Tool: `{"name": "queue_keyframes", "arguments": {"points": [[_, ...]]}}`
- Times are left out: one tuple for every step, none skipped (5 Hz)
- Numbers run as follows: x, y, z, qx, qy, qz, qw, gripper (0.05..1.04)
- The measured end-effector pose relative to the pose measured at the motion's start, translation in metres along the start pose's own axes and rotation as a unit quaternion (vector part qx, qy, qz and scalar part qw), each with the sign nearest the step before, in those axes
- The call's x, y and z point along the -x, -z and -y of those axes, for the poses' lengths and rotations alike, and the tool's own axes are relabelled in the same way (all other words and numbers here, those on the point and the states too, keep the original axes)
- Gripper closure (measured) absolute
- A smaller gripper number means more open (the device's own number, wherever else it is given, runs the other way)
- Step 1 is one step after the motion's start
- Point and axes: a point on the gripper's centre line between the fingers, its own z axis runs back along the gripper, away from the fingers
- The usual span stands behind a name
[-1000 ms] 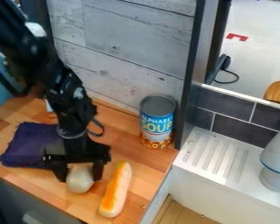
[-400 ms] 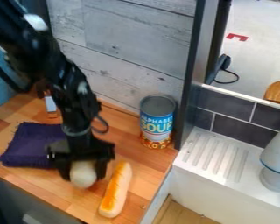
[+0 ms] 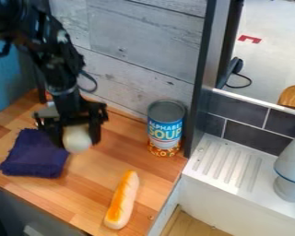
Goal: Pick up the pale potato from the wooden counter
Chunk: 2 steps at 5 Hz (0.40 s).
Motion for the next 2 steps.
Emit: {"name": "queue_keyframes", "arguments": {"points": [[-0.038,-0.018,-0.033,0.001,-0.029,0.010,0.9995,0.184],[-0.066,-0.006,-0.049,-0.003,-0.051,0.002,0.9987,0.184]]}}
